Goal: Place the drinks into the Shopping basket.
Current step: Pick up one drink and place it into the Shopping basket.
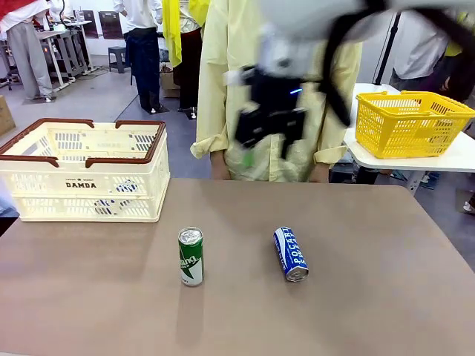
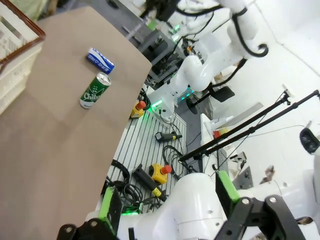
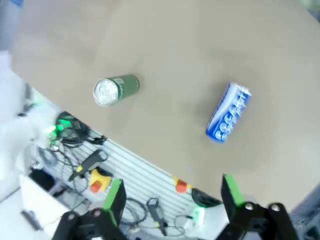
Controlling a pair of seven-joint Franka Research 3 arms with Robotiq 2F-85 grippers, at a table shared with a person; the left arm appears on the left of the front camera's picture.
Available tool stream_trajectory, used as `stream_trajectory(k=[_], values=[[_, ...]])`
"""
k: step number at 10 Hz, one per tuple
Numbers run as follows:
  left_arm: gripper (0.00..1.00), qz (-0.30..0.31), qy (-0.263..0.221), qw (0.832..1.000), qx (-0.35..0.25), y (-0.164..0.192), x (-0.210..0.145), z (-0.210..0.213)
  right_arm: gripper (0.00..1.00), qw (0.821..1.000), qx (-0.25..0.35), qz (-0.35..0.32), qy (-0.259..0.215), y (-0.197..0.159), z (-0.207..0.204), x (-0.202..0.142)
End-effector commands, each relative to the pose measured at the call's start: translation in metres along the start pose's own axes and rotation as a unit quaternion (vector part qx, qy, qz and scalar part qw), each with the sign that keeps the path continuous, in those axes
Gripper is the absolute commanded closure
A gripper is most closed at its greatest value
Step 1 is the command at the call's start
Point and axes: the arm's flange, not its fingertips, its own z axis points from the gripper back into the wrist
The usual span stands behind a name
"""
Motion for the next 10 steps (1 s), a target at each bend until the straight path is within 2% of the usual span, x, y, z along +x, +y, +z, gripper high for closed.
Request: stream_trajectory(k=[1,2,3,4,5,6,7,8,9,10], values=[[0.0,0.003,-0.009,1.0,-0.001,-0.002,0.002,-0.002,0.0,0.985,0.119,-0.119,-0.044,-0.185,0.024,-0.101],[0.0,0.003,-0.009,1.0,-0.001,-0.002,0.002,-0.002,0.0,0.96,0.205,-0.176,-0.071,-0.262,0.024,-0.15],[0.0,0.003,-0.009,1.0,-0.001,-0.002,0.002,-0.002,0.0,0.923,0.295,-0.223,-0.104,-0.333,0.016,-0.208],[0.0,0.003,-0.009,1.0,-0.001,-0.002,0.002,-0.002,0.0,0.891,0.344,-0.265,-0.131,-0.377,0.002,-0.253],[0.0,0.003,-0.009,1.0,-0.001,-0.002,0.002,-0.002,0.0,0.849,0.409,-0.296,-0.157,-0.414,-0.014,-0.291],[0.0,0.003,-0.009,1.0,-0.001,-0.002,0.002,-0.002,0.0,0.807,0.455,-0.329,-0.181,-0.439,-0.029,-0.32],[0.0,0.003,-0.009,1.0,-0.001,-0.002,0.002,-0.002,0.0,0.772,0.472,-0.373,-0.204,-0.457,-0.043,-0.34],[0.0,0.003,-0.009,1.0,-0.001,-0.002,0.002,-0.002,0.0,0.76,0.473,-0.385,-0.226,-0.461,-0.052,-0.343],[0.0,0.003,-0.009,1.0,-0.001,-0.002,0.002,-0.002,0.0,0.822,0.416,-0.356,-0.157,-0.41,-0.035,-0.342],[0.0,0.003,-0.009,1.0,-0.001,-0.002,0.002,-0.002,0.0,0.822,0.416,-0.356,-0.157,-0.41,-0.035,-0.342]])
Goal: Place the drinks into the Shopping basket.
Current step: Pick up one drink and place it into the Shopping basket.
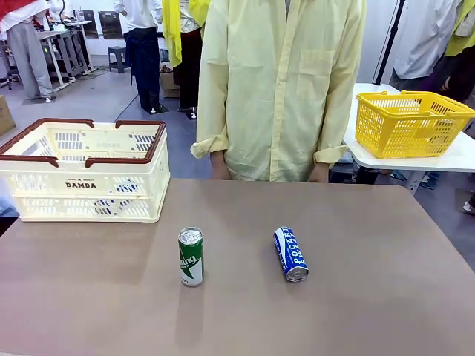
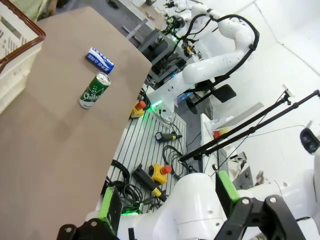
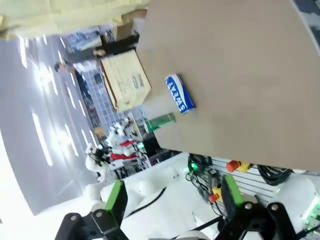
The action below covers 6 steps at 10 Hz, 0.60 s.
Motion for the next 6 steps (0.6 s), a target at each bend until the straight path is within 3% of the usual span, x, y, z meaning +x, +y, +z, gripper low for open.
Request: stream_trajectory(k=[1,6], values=[[0.0,0.003,-0.009,1.0,-0.001,-0.0021,0.0024,-0.0018,0.0,0.999,-0.03,0.027,0.023,0.0392,-0.0208,-0.0087],[0.0,0.003,-0.009,1.0,-0.001,-0.0021,0.0024,-0.0018,0.0,0.999,-0.03,0.027,0.023,0.0392,-0.0208,-0.0087]])
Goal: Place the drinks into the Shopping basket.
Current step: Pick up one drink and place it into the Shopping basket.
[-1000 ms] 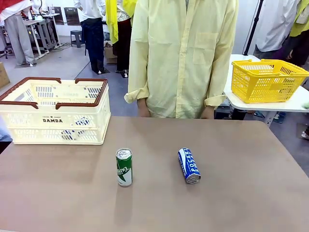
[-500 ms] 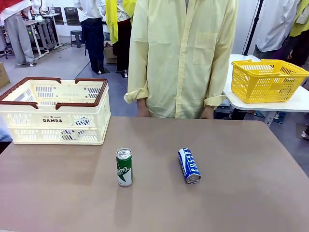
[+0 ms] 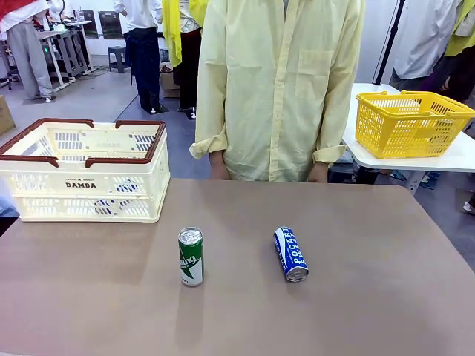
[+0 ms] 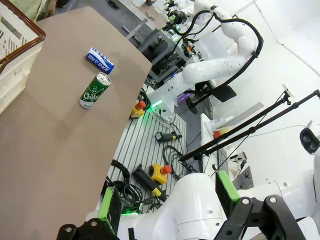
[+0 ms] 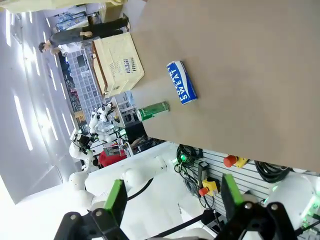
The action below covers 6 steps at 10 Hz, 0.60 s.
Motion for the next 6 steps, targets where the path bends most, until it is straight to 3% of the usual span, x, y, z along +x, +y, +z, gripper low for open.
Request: stream_trajectory(k=[1,2,3,5,6], values=[[0.0,0.003,-0.009,1.0,-0.001,-0.002,0.002,-0.002,0.0,1.0,0.002,-0.007,0.001,-0.003,0.0,-0.005],[0.0,0.0,0.0,1.0,0.0,0.0,0.0,0.0,0.0,1.0,0.002,-0.007,0.001,-0.003,0.0,-0.005],[0.0,0.097,0.018,0.995,0.002,-0.017,0.021,-0.007,0.0,1.0,0.002,-0.007,0.001,-0.003,0.0,-0.005],[0.0,0.079,0.103,0.991,0.027,-0.088,0.088,-0.072,0.0,1.0,0.002,-0.007,0.001,-0.003,0.0,-0.005],[0.0,0.116,0.15,0.98,0.063,-0.11,0.115,-0.119,0.0,1.0,0.002,-0.007,0.001,-0.003,0.0,-0.005]])
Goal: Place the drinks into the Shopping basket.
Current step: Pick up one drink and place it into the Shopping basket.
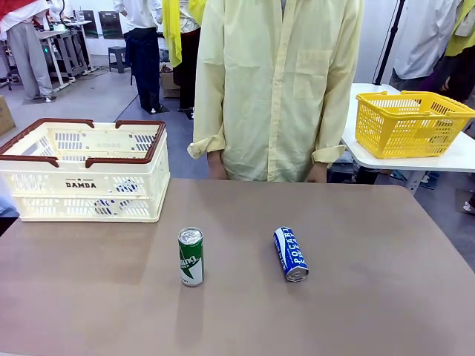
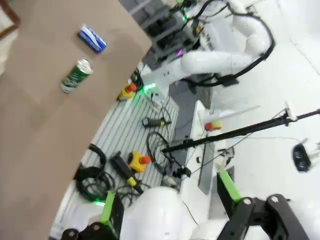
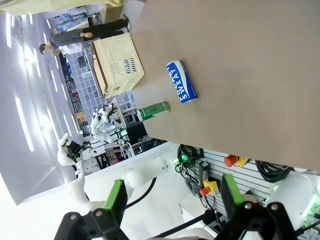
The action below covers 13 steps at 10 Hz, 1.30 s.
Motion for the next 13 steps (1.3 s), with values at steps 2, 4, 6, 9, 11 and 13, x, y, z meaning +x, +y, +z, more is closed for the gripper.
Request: stream_trajectory(k=[2,4,6,9,11,13], values=[[0.0,0.123,0.098,0.971,0.183,-0.053,0.095,-0.125,0.0,1.0,0.0,-0.003,0.002,0.001,0.0,-0.003],[0.0,0.173,0.152,0.927,0.297,-0.052,0.146,-0.212,0.0,1.0,0.0,-0.003,0.002,0.001,0.0,-0.003],[0.0,0.234,0.117,0.868,0.422,-0.052,0.176,-0.293,0.0,1.0,0.0,-0.003,0.002,0.001,0.0,-0.003],[0.0,0.304,0.095,0.85,0.418,-0.026,0.189,-0.354,0.0,1.0,0.0,-0.003,0.002,0.001,0.0,-0.003],[0.0,0.253,0.089,0.859,0.436,-0.037,0.185,-0.36,0.0,1.0,0.0,-0.003,0.002,0.001,0.0,-0.003],[0.0,0.253,0.089,0.859,0.436,-0.037,0.185,-0.36,0.0,1.0,0.0,-0.003,0.002,0.001,0.0,-0.003]])
